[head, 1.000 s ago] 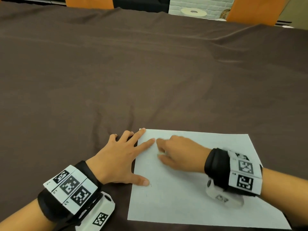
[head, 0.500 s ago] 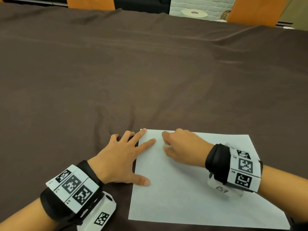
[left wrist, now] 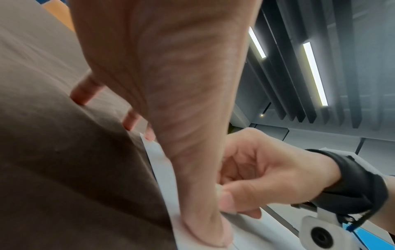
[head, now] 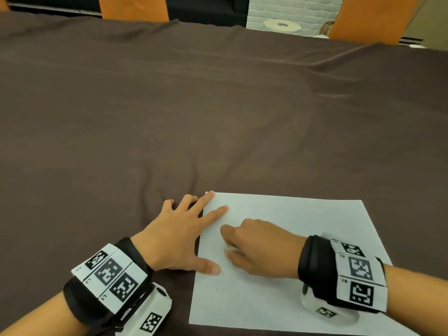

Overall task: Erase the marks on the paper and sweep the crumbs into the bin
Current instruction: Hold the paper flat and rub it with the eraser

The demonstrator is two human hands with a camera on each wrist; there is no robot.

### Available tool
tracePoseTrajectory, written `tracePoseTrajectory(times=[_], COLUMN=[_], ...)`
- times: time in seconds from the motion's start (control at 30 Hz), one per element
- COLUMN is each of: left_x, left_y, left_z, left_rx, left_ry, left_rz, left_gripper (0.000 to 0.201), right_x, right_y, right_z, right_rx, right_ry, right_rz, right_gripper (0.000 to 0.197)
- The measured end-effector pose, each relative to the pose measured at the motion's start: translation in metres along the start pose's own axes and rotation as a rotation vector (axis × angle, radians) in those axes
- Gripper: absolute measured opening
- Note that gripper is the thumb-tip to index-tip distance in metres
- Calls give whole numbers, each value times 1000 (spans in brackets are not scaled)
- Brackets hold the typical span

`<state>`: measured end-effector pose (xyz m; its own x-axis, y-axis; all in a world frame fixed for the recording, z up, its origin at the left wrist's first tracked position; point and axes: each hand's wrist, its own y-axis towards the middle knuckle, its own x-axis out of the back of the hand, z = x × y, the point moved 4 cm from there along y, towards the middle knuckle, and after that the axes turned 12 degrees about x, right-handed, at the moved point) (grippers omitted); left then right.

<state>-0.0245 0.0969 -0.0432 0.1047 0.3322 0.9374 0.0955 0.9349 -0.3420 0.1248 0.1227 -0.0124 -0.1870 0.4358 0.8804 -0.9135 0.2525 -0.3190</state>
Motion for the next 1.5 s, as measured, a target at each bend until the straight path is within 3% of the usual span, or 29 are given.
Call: tracePoseTrajectory(times=[0.2,0.27,0.4,0.53,0.6,0.73,0.9,1.07,1.23,1.37,1.5], left_x=[-1,0,0,0,0,-2,-2,-1,-1,-1,-1], left_y=[0,1,1,1,1,2,2,1,2,1,1], left_z=[1,1,0,0,1,2,2,1,1,1,1], left_rx=[5,4,4,7,6,-3,3,0,5,-1,2], left_ry=[-14,-20,-12,5,-8,-42,-7,-12,-6,-21,-5], left_rz=[4,-1,-20,-1,-15,-31,-15,-4,-4,-11,-1], left_gripper=[114,114,114,114,114,114,115,114,115,114,115], right_x=[26,21,2,22,20,-5,18,2,20,-4,17], right_y=[-10,-7,-6,-6,-5,-6,-2,-3,-3,-4,-7], right_z=[-54,-43,-2,-35,-31,18,-22,12,-23,15,-26], right_rx=[-255,-228,-19,-188,-186,25,-166,-2,-172,20,-149], right_ry=[-63,-88,-70,-71,-90,-25,-69,-57,-60,-31,-57], right_rz=[-119,-89,2,-79,-79,61,-78,25,-90,38,-56], right_gripper=[17,14,14,15,15,16,20,12,12,12,16])
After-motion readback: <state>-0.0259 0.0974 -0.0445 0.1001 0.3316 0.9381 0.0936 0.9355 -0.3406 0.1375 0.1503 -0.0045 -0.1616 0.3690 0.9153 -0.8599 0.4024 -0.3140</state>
